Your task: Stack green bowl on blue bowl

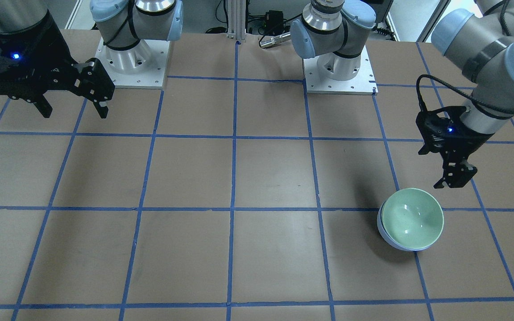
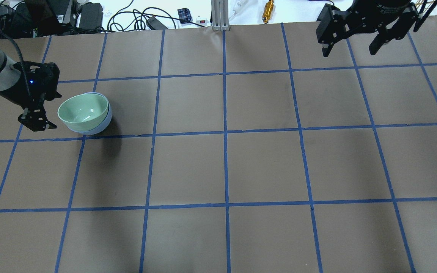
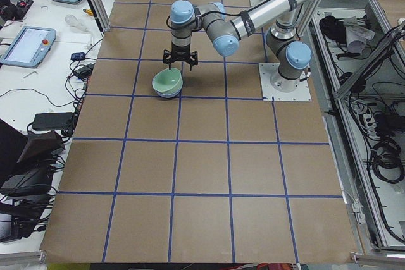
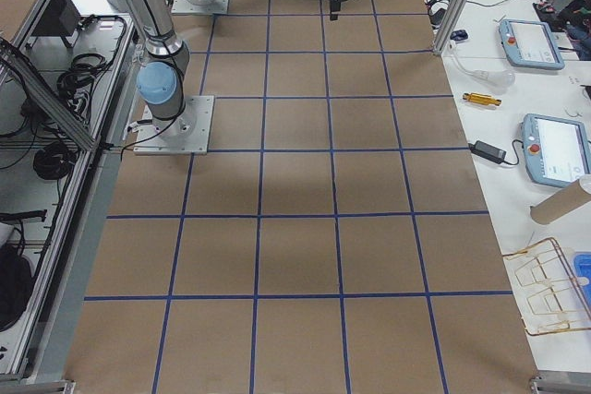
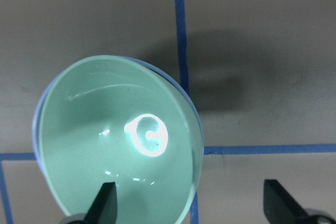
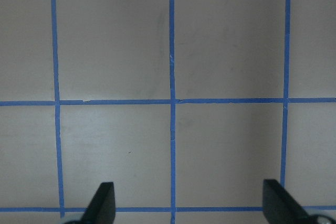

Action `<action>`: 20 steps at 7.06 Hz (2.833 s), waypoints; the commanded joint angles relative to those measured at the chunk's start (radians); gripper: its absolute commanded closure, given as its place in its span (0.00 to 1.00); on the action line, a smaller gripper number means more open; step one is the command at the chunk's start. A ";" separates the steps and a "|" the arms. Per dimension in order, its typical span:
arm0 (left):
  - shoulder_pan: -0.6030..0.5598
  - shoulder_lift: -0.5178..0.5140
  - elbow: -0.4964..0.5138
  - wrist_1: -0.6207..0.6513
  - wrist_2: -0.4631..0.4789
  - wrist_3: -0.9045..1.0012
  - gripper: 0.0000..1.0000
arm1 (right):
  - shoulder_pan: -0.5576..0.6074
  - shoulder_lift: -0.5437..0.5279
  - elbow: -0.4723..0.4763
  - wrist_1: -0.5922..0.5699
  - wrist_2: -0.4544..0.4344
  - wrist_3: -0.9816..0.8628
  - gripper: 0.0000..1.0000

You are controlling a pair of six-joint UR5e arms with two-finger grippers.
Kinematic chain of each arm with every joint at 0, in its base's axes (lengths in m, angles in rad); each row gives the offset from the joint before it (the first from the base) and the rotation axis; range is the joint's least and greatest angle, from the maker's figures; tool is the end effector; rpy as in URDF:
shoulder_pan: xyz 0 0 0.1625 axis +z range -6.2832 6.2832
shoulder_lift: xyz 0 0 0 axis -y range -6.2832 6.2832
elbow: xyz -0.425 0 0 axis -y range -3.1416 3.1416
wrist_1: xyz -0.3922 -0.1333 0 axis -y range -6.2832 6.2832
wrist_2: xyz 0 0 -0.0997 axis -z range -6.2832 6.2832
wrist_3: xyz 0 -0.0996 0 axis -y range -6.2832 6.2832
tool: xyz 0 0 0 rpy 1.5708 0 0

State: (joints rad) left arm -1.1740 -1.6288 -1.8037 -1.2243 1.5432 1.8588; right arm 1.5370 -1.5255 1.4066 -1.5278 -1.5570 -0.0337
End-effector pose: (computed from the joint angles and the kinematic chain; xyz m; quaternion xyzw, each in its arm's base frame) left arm 0.0699 -0.5187 0.3804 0.6676 0.7439 -0.0244 0.0192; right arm 0.1172 -0.5199 0.5418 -0.0002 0.9993 -0.0382 0.0056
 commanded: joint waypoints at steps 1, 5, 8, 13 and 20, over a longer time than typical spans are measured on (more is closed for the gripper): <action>-0.004 0.108 0.137 -0.284 0.000 -0.195 0.00 | 0.000 -0.001 0.000 0.000 0.000 0.000 0.00; -0.212 0.112 0.286 -0.430 -0.006 -0.834 0.00 | 0.000 0.001 0.000 0.000 0.000 0.000 0.00; -0.358 0.096 0.294 -0.402 -0.014 -1.441 0.00 | 0.000 0.001 0.000 0.000 0.002 0.000 0.00; -0.486 0.043 0.297 -0.291 0.000 -1.896 0.00 | 0.000 0.001 0.000 0.000 0.002 0.000 0.00; -0.477 0.046 0.303 -0.342 -0.003 -1.936 0.00 | 0.000 0.001 0.000 0.000 0.002 0.000 0.00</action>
State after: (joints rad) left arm -1.6505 -1.5831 -1.5001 -1.5647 1.5403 -0.0784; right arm 1.5370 -1.5258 1.4067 -1.5278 -1.5563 -0.0337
